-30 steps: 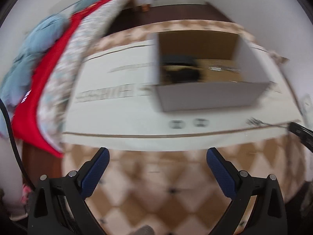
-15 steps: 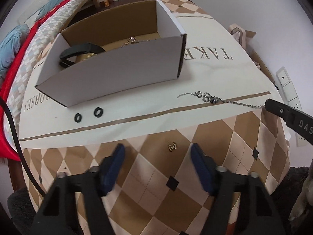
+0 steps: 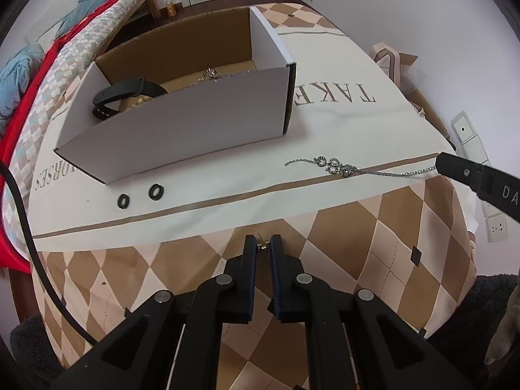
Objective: Organize jewelry
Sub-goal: 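Carry both small charms into the white box and open both grippers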
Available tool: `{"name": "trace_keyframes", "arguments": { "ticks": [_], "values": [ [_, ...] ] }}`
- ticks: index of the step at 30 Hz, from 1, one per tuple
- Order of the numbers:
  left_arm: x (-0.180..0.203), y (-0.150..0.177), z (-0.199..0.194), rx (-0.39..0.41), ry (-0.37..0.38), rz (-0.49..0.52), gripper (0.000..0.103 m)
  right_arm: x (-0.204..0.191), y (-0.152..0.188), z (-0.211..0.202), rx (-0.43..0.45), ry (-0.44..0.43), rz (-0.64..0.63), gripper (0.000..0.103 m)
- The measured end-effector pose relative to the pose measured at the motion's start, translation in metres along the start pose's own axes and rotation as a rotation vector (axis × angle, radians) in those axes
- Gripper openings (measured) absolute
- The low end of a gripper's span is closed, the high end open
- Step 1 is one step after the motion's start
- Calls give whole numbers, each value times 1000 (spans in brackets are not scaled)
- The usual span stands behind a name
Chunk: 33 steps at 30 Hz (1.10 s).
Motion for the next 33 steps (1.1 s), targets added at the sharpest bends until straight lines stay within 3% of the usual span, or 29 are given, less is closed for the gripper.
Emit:
{"name": "trace_keyframes", "arguments": {
  "ticks": [12,22,33],
  "values": [
    [-26,-13,-49,94,-24,-17,6,-23,-15,-46,70,-70,-37,11],
    [-53,-35,-114,185,-15,-50,6,-60,-35,-110,156,-160,-98,11],
    [-98,-99,-186,291,-11,-65,6,-111,-88,-202,280,-292,-176,11]
  ]
}}
Point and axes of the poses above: each gripper's, at about its wrist camera, not at the fingertips, and z roughly the way its jaws point, x to its right, y to its underside, the point moved 9 cm from there along z, roughly the way its jaws point, and after that the axes turned 9 degrees about y, right-handed, at the moved point
